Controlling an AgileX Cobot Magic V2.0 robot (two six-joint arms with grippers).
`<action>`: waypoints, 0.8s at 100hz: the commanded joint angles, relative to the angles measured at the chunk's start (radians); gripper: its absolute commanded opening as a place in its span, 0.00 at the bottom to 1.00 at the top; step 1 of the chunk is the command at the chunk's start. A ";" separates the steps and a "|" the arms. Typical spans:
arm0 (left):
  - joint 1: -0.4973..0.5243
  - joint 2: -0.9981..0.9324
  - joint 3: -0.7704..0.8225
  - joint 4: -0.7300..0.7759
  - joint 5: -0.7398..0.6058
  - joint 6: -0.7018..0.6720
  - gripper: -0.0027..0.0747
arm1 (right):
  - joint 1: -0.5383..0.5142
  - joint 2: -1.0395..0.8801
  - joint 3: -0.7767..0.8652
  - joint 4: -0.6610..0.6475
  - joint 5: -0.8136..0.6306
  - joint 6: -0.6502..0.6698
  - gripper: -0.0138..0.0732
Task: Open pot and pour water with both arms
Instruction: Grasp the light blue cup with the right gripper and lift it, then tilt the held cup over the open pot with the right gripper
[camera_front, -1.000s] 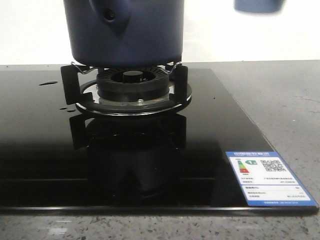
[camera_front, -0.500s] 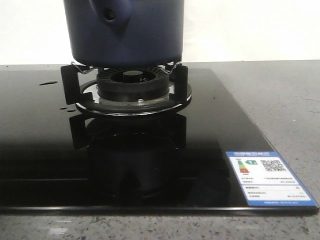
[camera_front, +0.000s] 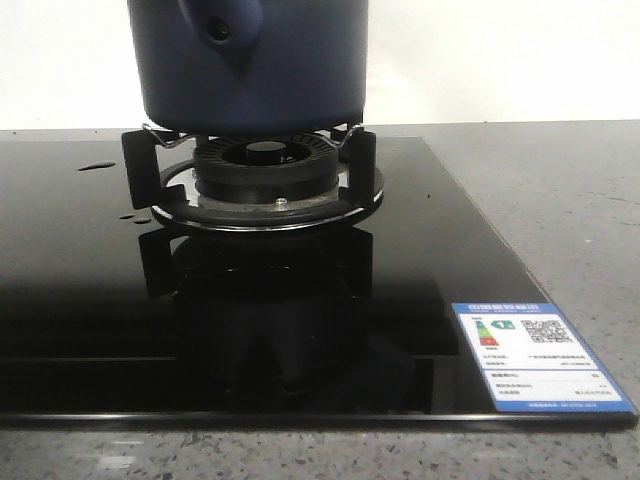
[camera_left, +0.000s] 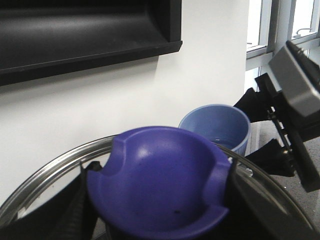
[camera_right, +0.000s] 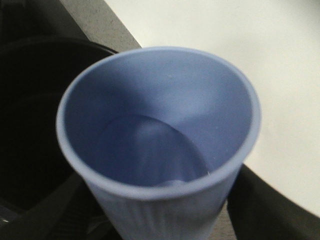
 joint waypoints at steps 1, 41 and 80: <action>-0.001 -0.012 -0.030 -0.092 -0.025 -0.012 0.39 | 0.015 -0.022 -0.048 -0.099 -0.098 -0.013 0.34; -0.001 -0.012 -0.030 -0.092 -0.025 -0.012 0.39 | 0.064 0.043 -0.049 -0.451 -0.175 -0.013 0.34; -0.001 -0.012 -0.030 -0.092 -0.025 -0.012 0.39 | 0.084 0.077 -0.049 -0.664 -0.258 -0.013 0.34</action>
